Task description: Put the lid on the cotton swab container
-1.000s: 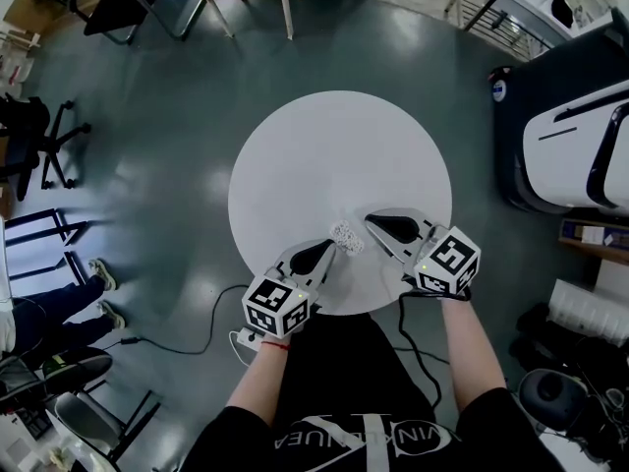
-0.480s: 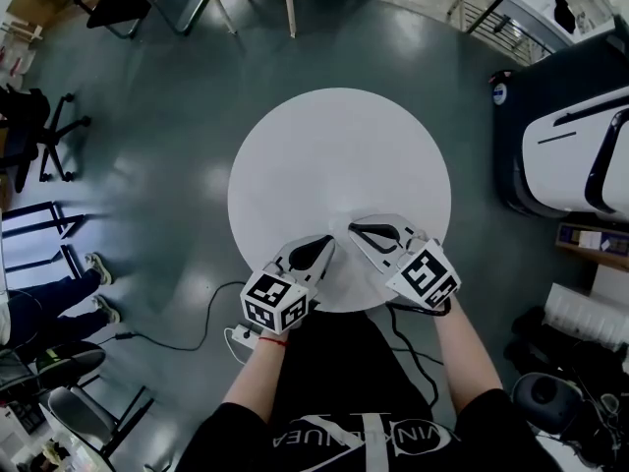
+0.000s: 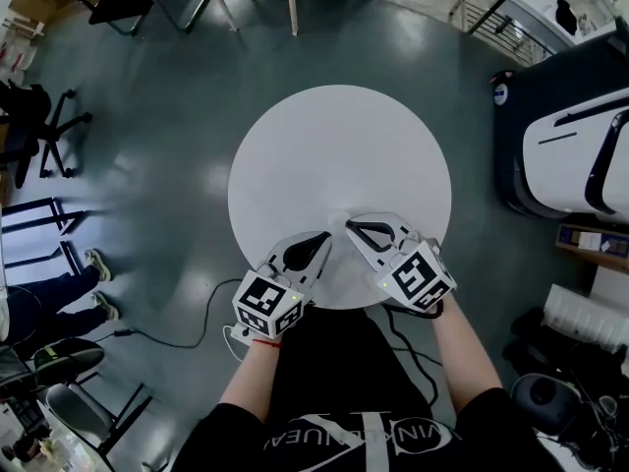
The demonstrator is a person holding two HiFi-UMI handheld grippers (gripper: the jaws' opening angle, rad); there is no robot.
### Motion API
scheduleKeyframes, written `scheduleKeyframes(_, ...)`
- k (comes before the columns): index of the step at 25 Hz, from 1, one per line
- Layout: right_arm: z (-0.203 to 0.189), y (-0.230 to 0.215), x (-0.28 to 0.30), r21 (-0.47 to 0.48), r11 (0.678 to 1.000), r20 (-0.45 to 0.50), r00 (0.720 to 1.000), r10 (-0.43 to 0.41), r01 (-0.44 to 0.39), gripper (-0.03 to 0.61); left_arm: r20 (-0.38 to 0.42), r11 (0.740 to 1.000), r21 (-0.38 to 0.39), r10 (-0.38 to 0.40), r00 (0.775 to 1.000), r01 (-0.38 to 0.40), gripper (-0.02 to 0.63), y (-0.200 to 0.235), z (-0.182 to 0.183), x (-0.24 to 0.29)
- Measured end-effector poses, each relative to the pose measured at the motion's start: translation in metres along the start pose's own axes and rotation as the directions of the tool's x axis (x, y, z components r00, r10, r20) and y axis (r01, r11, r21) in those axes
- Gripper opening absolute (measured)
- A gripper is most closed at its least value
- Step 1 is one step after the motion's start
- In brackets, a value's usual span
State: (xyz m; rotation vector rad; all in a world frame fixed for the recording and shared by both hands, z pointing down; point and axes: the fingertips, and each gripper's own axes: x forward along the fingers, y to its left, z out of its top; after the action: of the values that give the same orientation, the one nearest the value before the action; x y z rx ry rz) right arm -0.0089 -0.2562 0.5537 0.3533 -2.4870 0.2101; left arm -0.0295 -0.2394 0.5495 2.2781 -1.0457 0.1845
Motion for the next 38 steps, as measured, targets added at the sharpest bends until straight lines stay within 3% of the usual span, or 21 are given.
scheduleKeyframes(4,0.0,-0.001,0.0,0.007,1.0,-0.001,1.0,-0.008,0.008,0.003,-0.018,0.998,0.063,-0.025,1.0,0.026,0.006,-0.011,0.007,0.012)
scheduleKeyframes(9,-0.001,0.0,-0.001,0.025,1.0,0.017,1.0,-0.016,0.016,0.003,-0.081,0.985,0.175,0.007,0.997,0.007,0.006,-0.015,0.003,0.018)
scheduleKeyframes(15,-0.004,0.011,-0.009,0.047,0.999,-0.022,0.999,-0.023,0.024,0.003,-0.09,0.984,0.176,0.005,0.996,0.01,0.006,-0.012,0.003,0.015)
scheduleKeyframes(21,-0.013,0.03,-0.012,-0.007,1.0,-0.133,0.991,-0.022,0.021,0.003,-0.095,0.986,0.166,0.007,0.995,0.009,0.006,-0.011,0.002,0.013)
scheduleKeyframes(27,-0.012,0.031,-0.009,-0.058,0.998,-0.18,0.983,-0.032,0.021,0.003,-0.099,0.984,0.18,0.012,0.995,0.006,0.006,-0.01,0.003,0.013)
scheduleKeyframes(33,-0.014,0.031,-0.008,-0.068,0.997,-0.192,0.98,-0.045,0.033,0.003,-0.097,0.984,0.181,0.014,0.995,0.004,0.006,-0.009,0.001,0.014)
scheduleKeyframes(38,-0.011,0.03,-0.007,-0.014,0.999,-0.171,0.984,-0.045,0.043,0.003,-0.074,0.991,0.137,0.0,0.997,0.01,0.006,-0.007,0.003,0.011)
